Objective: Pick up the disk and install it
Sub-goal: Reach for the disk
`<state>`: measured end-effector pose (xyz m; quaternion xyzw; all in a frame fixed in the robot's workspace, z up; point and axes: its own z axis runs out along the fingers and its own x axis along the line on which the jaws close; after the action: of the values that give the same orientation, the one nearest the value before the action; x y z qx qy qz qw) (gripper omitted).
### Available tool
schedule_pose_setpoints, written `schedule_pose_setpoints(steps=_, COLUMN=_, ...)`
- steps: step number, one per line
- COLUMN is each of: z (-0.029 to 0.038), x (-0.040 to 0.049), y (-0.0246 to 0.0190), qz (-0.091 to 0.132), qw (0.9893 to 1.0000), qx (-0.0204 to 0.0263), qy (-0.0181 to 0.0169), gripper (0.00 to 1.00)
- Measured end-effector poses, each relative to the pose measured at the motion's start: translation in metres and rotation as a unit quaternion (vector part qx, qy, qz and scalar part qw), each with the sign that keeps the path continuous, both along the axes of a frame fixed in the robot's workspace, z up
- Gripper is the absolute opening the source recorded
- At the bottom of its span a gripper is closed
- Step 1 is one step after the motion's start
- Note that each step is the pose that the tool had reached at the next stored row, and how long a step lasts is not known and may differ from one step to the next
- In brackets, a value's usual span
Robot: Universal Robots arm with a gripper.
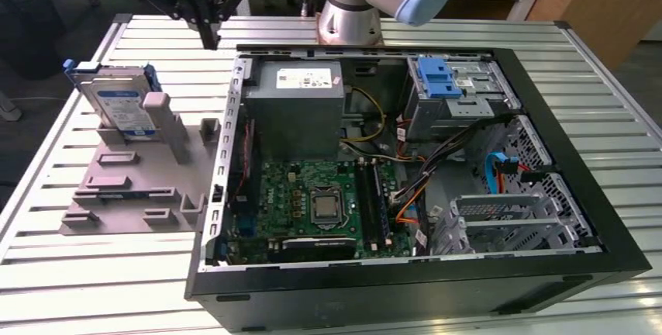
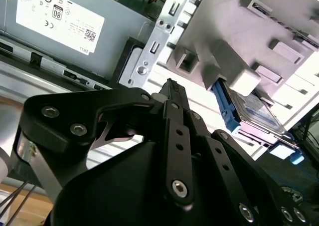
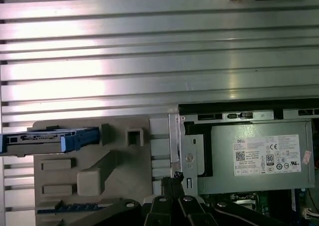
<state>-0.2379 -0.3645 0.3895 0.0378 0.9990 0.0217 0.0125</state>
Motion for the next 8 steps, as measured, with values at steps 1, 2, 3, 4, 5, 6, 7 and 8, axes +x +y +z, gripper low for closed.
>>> schedule_pose_setpoints(steps=1, z=0.0, x=-0.0027, y=0.0008, qz=0.0, qw=1.0, qx=-0.0001, qy=0.0001, gripper=0.11)
schedule_pose_setpoints(steps=2, z=0.0, x=-0.0054, y=0.002, qz=0.0, qw=1.0, qx=0.0, qy=0.0, gripper=0.11)
schedule_pose_setpoints(steps=3, z=-0.0001, x=-0.0078, y=0.0034, qz=0.0, qw=1.0, qx=0.0, qy=0.0, gripper=0.11)
schedule_pose_setpoints(steps=4, z=-0.0001, x=-0.0101, y=0.0049, qz=0.0, qw=1.0, qx=0.0, qy=0.0, gripper=0.11)
schedule_pose_setpoints(steps=5, z=-0.0001, x=-0.0125, y=0.0062, qz=0.0, qw=1.0, qx=0.0, qy=0.0, gripper=0.11)
schedule_pose_setpoints(steps=6, z=-0.0001, x=-0.0149, y=0.0076, qz=0.0, qw=1.0, qx=-0.0001, qy=0.0001, gripper=0.11)
schedule_pose_setpoints(steps=7, z=-0.0001, x=-0.0178, y=0.009, qz=0.0, qw=1.0, qx=-0.0001, qy=0.0001, gripper=0.11)
schedule_pose_setpoints(steps=8, z=-0.0002, x=-0.0203, y=0.0102, qz=0.0, qw=1.0, qx=0.0, qy=0.0001, gripper=0.11)
